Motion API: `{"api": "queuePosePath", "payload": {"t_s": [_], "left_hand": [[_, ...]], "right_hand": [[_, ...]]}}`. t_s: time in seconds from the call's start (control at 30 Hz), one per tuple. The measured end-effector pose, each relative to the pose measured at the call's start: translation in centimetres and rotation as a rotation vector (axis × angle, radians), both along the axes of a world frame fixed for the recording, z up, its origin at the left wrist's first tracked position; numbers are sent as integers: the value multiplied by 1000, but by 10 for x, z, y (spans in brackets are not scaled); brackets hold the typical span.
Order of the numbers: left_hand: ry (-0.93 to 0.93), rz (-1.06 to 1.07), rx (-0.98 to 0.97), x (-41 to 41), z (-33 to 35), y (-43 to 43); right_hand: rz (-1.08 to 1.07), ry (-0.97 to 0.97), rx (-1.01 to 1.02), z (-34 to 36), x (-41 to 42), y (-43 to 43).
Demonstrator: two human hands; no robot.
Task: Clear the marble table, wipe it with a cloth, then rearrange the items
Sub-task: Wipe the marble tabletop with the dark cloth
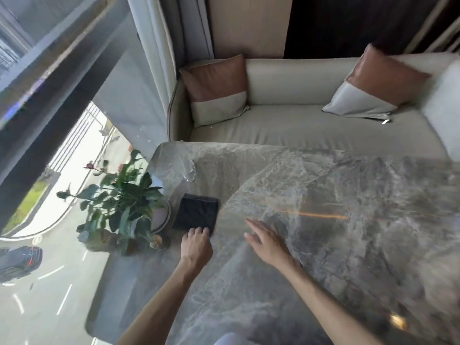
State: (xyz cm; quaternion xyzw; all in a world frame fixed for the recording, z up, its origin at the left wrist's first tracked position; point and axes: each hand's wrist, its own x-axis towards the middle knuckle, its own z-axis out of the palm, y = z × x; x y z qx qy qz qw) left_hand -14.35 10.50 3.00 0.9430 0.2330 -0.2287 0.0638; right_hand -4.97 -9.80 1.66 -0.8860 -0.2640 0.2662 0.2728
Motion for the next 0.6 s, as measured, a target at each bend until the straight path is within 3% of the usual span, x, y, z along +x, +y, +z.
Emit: {"api": "queuePosePath", "payload": {"t_s": [0.1, 0.37, 0.6], "left_hand": [[-69, 36, -40, -8, 19, -71], [-169, -66, -247, -17, 47, -270], [-196, -255, -368, -23, 48, -349]], "right_hand": [[-128, 49, 65, 19, -8, -102], [-409, -28, 1, 51, -67, -351], [-695, 39, -54, 61, -126, -457]]}}
